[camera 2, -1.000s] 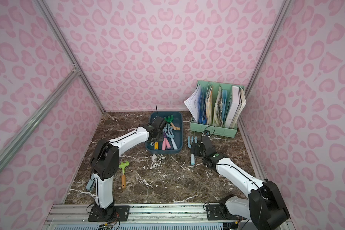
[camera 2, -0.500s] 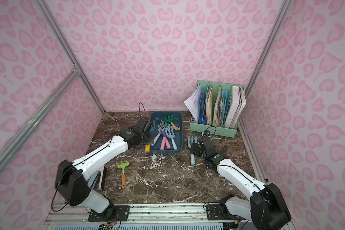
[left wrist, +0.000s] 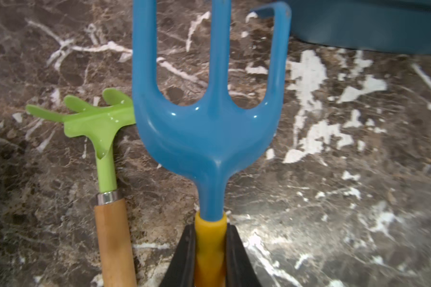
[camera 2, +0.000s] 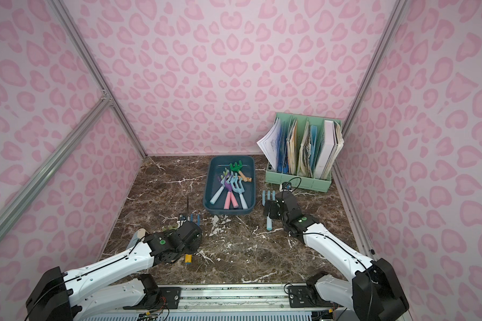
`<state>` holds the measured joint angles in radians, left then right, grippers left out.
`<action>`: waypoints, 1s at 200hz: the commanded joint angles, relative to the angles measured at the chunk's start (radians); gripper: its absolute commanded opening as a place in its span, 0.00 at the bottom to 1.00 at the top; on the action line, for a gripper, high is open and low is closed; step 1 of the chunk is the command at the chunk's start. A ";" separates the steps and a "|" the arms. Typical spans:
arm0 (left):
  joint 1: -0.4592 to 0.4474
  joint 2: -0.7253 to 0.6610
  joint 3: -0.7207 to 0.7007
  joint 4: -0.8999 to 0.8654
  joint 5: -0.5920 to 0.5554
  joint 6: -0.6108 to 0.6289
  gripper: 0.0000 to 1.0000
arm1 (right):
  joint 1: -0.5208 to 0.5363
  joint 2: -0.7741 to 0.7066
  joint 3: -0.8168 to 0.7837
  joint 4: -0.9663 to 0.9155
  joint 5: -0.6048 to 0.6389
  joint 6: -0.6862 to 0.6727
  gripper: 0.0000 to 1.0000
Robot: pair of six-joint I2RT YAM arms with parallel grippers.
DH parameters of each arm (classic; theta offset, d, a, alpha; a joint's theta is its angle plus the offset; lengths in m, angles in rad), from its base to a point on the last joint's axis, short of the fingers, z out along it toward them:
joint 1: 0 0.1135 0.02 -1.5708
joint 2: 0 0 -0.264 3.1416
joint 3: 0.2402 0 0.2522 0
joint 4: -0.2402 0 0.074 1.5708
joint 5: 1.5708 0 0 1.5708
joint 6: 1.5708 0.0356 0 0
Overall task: Take the hand rake out of the storage box
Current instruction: Place the rake at the center of the board.
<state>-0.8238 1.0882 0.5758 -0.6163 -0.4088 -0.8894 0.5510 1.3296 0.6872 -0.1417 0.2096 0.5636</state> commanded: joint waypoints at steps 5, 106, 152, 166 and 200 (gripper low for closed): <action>-0.002 0.090 0.034 0.081 -0.045 -0.039 0.03 | 0.007 -0.011 0.009 0.017 0.021 -0.004 0.98; -0.008 0.345 0.086 0.089 -0.059 -0.053 0.12 | 0.014 -0.042 0.010 0.005 0.021 0.001 0.98; -0.010 0.347 0.063 0.125 -0.065 -0.054 0.32 | 0.013 -0.033 0.012 0.005 0.026 0.000 0.98; -0.011 0.347 0.071 0.114 -0.072 -0.054 0.40 | 0.013 -0.033 0.013 0.004 0.025 0.000 0.98; -0.024 0.296 0.108 0.023 -0.120 -0.051 0.51 | 0.013 -0.048 0.007 0.007 0.027 0.001 0.98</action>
<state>-0.8429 1.4185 0.6540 -0.5106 -0.4747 -0.9428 0.5636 1.2919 0.6991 -0.1532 0.2249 0.5640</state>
